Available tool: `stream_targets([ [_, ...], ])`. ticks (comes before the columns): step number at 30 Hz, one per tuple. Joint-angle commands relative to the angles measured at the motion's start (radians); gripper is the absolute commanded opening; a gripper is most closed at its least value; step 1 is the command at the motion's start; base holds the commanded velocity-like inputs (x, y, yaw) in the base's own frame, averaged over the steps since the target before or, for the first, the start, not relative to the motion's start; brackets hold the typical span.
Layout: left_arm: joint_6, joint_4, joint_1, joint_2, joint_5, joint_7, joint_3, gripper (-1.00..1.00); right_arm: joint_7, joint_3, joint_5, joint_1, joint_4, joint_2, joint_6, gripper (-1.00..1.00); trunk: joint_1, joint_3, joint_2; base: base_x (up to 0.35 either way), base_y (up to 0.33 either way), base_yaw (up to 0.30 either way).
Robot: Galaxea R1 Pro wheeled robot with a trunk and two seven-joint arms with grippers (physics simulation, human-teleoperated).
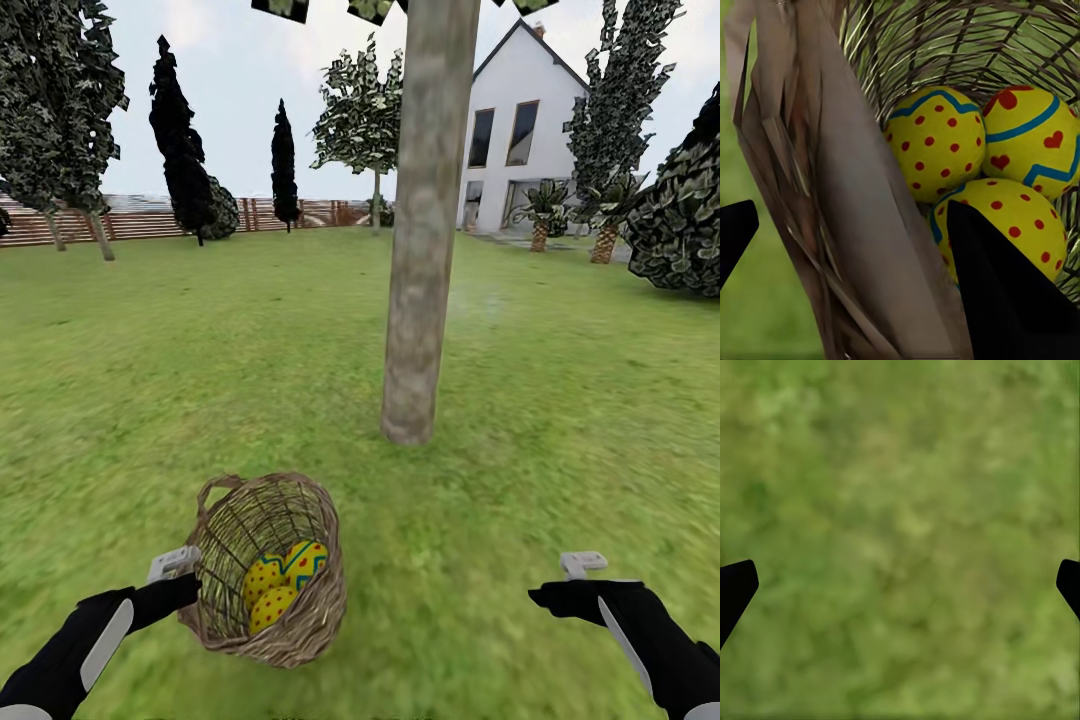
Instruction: Take the three Easter eggs out of the wicker basket on the lawn in the garden, then place them on the lawn next to a single tree (choose any tree) so that all three eggs are next to the same tree and none are left in the basket.
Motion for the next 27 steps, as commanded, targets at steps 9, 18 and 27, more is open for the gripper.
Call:
stream_targets([
  [9,0.008,-0.001,-0.001,-0.002,0.010,-0.002,0.003,-1.00,0.005,-0.002,0.000,0.000,-0.001,0.000,0.005,1.00,0.031,-0.030,-0.057,0.000,0.000,0.000],
  [18,0.005,-0.001,-0.001,-0.016,0.010,-0.002,0.003,-1.00,0.005,-0.002,0.000,0.000,-0.001,0.000,0.005,1.00,0.033,-0.045,-0.058,0.000,0.000,0.000],
  [27,0.003,0.007,-0.001,-0.028,0.014,0.000,0.003,-1.00,0.005,-0.001,0.000,0.000,-0.001,0.002,0.005,1.00,0.033,-0.045,-0.058,0.064,0.000,0.000],
])
